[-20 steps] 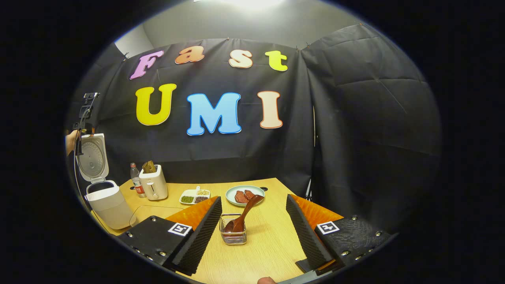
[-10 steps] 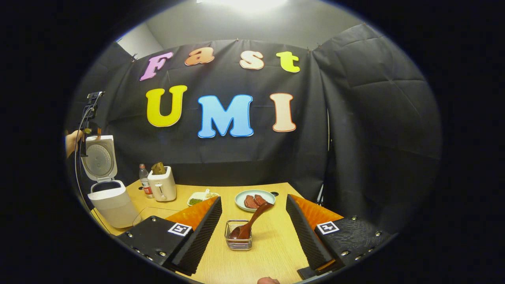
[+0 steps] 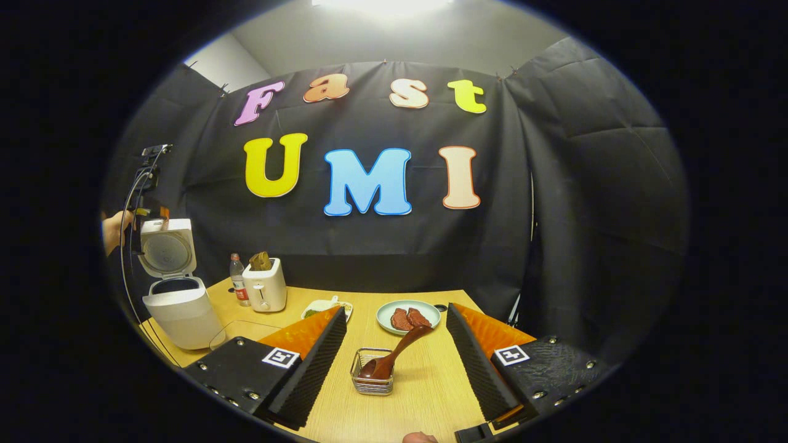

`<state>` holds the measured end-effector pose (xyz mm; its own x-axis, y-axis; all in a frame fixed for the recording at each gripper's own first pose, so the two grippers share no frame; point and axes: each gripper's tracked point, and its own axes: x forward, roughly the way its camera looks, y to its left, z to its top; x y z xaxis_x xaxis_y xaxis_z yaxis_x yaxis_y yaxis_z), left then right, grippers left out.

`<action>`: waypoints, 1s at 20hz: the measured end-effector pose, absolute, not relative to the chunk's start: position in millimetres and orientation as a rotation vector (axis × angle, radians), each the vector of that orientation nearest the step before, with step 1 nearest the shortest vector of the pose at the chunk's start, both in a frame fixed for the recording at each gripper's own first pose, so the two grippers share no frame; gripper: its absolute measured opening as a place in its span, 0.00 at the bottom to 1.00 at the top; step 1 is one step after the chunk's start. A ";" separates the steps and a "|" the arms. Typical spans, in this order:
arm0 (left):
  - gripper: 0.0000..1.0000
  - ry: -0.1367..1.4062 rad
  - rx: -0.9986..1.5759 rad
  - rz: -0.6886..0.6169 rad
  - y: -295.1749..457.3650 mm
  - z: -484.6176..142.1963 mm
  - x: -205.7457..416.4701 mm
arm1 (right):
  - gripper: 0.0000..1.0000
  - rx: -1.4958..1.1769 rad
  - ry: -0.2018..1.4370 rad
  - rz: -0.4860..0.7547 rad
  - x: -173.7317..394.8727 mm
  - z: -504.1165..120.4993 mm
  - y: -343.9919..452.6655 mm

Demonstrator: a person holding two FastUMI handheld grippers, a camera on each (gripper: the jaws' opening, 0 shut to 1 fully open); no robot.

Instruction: Close the left gripper, press the button to open the rice cooker; take a wooden spoon from the chopstick holder with the right hand, scoop a spoonful of rice and pour it into the rice cooker, then put the wooden spoon back into the chopstick holder.

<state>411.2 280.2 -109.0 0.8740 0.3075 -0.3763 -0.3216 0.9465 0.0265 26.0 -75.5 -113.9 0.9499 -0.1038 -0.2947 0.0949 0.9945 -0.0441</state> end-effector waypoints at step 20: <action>0.95 0.559 -0.058 0.230 267.7 -120.2 400.9 | 0.99 -0.024 0.333 -0.007 29.0 -123.7 -73.0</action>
